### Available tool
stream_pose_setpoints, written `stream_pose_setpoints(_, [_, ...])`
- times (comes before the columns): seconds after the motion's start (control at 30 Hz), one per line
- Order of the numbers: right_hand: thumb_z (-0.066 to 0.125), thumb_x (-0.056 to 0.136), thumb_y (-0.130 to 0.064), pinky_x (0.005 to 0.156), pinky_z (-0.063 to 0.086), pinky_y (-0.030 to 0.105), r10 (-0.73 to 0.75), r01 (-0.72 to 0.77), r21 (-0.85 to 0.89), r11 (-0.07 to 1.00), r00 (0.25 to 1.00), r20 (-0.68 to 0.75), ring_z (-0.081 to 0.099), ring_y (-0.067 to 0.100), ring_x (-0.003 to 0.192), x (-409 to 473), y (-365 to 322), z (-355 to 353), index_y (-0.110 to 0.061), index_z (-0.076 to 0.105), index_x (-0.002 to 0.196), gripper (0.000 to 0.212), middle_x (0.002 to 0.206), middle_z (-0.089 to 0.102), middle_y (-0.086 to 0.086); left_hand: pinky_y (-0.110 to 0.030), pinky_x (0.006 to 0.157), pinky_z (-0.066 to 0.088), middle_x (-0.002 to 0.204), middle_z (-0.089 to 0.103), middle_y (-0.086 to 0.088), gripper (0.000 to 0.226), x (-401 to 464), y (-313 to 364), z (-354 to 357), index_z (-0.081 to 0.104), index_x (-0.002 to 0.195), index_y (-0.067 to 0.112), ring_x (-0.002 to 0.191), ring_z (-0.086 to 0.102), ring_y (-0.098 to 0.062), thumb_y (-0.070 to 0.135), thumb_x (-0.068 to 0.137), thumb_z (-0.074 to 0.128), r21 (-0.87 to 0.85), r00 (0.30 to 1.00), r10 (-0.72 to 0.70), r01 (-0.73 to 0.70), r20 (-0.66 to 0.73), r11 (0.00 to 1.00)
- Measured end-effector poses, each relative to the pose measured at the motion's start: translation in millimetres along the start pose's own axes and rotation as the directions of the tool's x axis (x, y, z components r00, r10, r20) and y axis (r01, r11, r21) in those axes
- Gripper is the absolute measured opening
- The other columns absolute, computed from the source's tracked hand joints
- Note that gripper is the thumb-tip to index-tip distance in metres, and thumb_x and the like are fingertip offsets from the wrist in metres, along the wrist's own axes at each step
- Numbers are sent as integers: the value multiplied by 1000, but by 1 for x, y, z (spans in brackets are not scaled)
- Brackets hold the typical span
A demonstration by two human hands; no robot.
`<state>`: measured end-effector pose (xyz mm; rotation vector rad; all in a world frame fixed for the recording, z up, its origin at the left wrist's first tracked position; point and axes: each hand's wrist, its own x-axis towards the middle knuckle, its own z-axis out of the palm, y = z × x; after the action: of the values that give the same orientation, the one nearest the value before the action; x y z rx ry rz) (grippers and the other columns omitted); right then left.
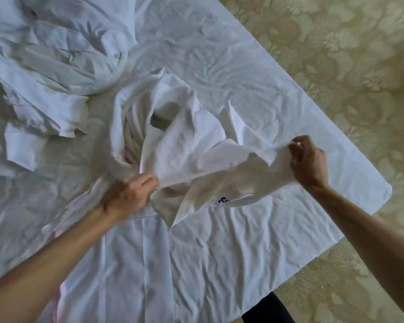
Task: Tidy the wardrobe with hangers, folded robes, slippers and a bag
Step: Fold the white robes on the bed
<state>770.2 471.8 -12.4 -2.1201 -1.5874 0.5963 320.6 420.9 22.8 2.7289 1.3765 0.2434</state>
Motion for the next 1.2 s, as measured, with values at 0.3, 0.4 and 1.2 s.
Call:
stream_pose_setpoints(0.3, [53, 94, -5, 68, 47, 42, 144, -138, -86, 987, 987, 73, 66, 46, 83, -66, 61, 21, -8, 59, 108, 15, 89, 69, 27, -36, 66, 56, 97, 65, 4, 16, 2, 30, 28, 72, 96, 16, 92, 64, -16, 20, 94, 57, -247, 986, -85, 120, 146, 962])
stream_pose_setpoints(0.4, [52, 95, -7, 68, 47, 42, 152, -147, -90, 985, 987, 56, 66, 46, 83, -67, 58, 25, -10, 59, 107, 14, 91, 70, 27, -37, 59, 54, 92, 66, 1, 15, 37, 19, 19, 72, 94, 14, 83, 63, -18, 15, 95, 56, -144, 991, -134, 137, 30, 980])
stream_pose_setpoints(1.2, [53, 102, -24, 57, 44, 33, -76, 58, 183, 981, 993, 95, 58, 21, 66, -52, 19, -15, -13, 56, 110, 14, 79, 65, 2, -44, 59, 53, 75, 62, -12, 13, 204, 11, 14, 60, 99, 7, 68, 61, -33, 6, 88, 52, 70, 927, 274, -300, 255, 951])
